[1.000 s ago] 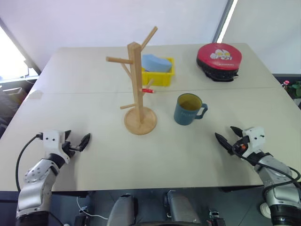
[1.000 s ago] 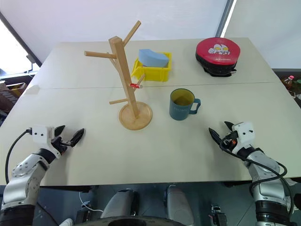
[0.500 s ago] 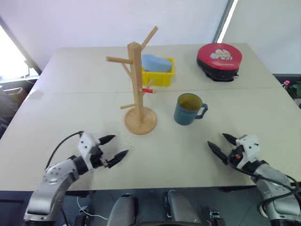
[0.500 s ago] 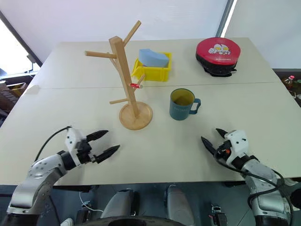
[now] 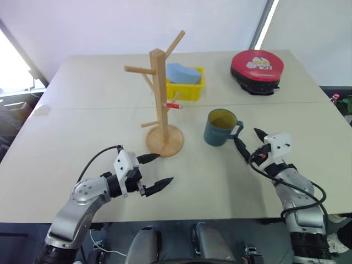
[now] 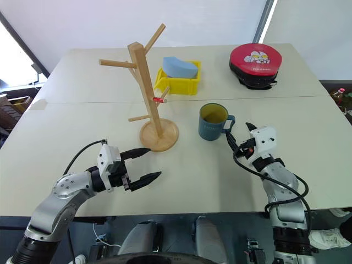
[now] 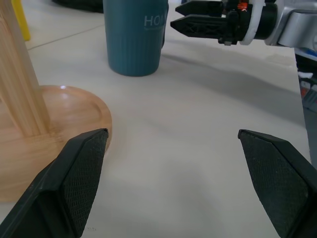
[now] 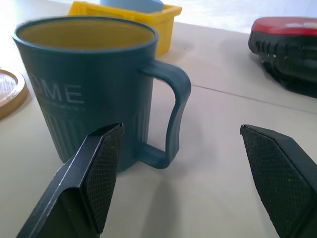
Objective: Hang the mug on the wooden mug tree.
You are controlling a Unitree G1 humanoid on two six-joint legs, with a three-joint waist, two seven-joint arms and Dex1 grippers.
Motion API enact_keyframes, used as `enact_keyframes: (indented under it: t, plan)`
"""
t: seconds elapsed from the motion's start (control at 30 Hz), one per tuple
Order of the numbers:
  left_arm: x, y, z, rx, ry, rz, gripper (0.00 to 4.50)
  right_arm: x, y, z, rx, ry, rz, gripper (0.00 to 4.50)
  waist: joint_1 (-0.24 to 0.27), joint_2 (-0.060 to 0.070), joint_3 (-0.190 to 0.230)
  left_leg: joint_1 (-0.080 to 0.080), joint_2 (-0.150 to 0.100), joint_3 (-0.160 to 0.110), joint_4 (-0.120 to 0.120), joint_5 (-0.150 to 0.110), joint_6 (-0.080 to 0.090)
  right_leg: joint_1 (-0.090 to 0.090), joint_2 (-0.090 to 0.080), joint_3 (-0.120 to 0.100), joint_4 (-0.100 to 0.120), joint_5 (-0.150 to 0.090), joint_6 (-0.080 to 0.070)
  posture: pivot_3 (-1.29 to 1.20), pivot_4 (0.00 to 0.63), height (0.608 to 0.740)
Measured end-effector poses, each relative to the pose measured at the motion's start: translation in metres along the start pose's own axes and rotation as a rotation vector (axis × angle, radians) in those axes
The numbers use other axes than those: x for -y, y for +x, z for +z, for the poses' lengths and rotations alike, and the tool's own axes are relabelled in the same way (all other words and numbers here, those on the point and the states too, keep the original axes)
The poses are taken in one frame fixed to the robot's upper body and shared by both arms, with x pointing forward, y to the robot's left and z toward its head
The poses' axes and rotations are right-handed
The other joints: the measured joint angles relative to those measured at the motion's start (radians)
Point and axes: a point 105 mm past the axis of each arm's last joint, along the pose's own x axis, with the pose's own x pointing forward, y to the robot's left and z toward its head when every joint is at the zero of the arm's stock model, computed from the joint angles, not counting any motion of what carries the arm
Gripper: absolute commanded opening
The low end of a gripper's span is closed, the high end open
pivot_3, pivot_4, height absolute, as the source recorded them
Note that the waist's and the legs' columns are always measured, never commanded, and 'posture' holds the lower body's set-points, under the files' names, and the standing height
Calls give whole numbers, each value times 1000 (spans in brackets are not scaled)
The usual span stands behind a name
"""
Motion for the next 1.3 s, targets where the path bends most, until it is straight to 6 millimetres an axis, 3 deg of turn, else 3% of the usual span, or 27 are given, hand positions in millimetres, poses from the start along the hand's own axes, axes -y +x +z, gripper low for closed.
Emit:
enact_keyframes:
  t: [0.57,0.67,0.87,1.1,1.2,1.3]
  plan:
    - [0,-2,2,5,7,21,4500,1,22,-19,-31,56,-14,3884,-2,0,0,1,0,0,1,0,0,0,2,0,2,0,0,0,150,740]
    - [-2,-2,1,3,5,27,4500,-1,27,-20,-30,70,-8,2972,-3,0,0,1,0,0,2,0,0,0,2,0,2,0,0,0,150,740]
    - [-5,-4,0,3,6,42,4500,-9,32,-20,-25,85,29,19,-2,0,0,1,0,0,2,0,0,0,2,0,2,0,0,0,150,740]
    - [-12,-10,-3,0,5,88,4500,-24,29,-11,-8,31,114,19,-2,0,0,1,0,0,2,0,0,0,1,0,2,0,0,0,150,740]
    - [-27,-21,-4,-6,20,151,4500,-47,20,11,-17,-287,308,19,-1,2,1,1,0,0,2,0,0,0,2,0,2,0,0,0,150,740]
    - [-43,-31,-3,-12,39,209,4500,-74,14,40,63,-466,437,19,-4,1,1,1,1,-1,2,0,0,0,3,-1,2,0,0,0,150,740]
